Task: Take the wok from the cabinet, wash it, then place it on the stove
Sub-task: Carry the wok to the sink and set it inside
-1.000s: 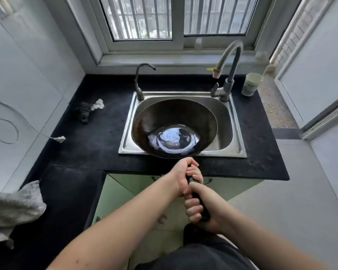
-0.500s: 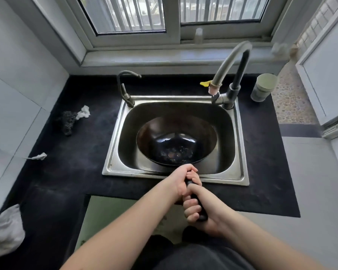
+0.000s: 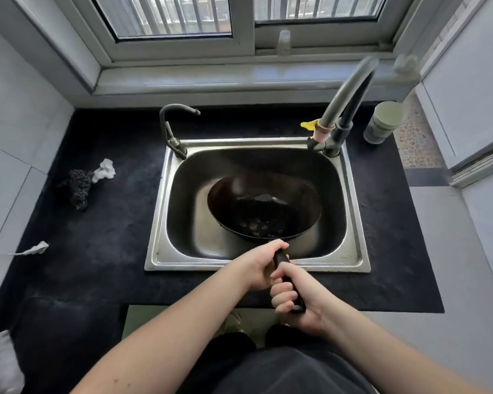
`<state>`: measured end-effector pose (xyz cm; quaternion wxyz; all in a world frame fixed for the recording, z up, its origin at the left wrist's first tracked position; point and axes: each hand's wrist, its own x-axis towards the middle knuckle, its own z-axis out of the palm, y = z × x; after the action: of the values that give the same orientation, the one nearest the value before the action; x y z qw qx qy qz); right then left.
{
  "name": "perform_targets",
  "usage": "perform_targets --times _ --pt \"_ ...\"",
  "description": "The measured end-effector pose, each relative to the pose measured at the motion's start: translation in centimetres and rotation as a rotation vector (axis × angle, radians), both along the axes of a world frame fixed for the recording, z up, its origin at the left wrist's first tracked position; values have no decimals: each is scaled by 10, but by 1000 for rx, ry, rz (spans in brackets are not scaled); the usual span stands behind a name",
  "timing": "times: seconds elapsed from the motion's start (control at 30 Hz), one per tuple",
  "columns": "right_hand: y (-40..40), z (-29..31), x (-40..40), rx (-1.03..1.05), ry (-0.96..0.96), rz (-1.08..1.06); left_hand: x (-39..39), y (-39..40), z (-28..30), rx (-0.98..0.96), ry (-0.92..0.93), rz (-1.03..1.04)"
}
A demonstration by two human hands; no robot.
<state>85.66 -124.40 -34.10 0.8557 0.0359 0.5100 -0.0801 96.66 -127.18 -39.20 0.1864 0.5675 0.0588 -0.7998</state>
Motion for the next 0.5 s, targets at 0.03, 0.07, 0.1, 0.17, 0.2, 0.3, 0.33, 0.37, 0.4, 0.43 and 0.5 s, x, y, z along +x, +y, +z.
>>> perform_targets --times 0.03,0.07,0.1,0.17,0.2,0.3,0.33,0.37,0.4,0.43,0.5 --pt "1 -1 3 1 2 -3 3 0 -1 -9 4 -33" --pt "1 -2 6 2 5 -8 6 1 -1 -17 8 -59" --pt "2 -3 9 4 9 -15 9 2 -3 -28 10 -82" --pt "5 -6 16 4 21 -29 14 6 -5 -55 11 -127" --pt "6 -8 18 1 26 -32 17 9 -6 -68 16 -140" --pt "13 -13 25 -10 57 -46 25 17 -10 -107 50 -150" --pt "15 -15 28 -16 74 -55 28 20 -10 -115 59 -150" --pt "17 -16 30 -24 89 -65 32 21 -10 -123 68 -150" --pt "19 -17 33 -33 96 -74 36 23 -9 -129 80 -148" --pt "21 -16 37 -43 95 -78 40 24 -8 -132 94 -138" --pt "24 -14 45 -81 88 -59 48 26 -6 -129 126 -103"
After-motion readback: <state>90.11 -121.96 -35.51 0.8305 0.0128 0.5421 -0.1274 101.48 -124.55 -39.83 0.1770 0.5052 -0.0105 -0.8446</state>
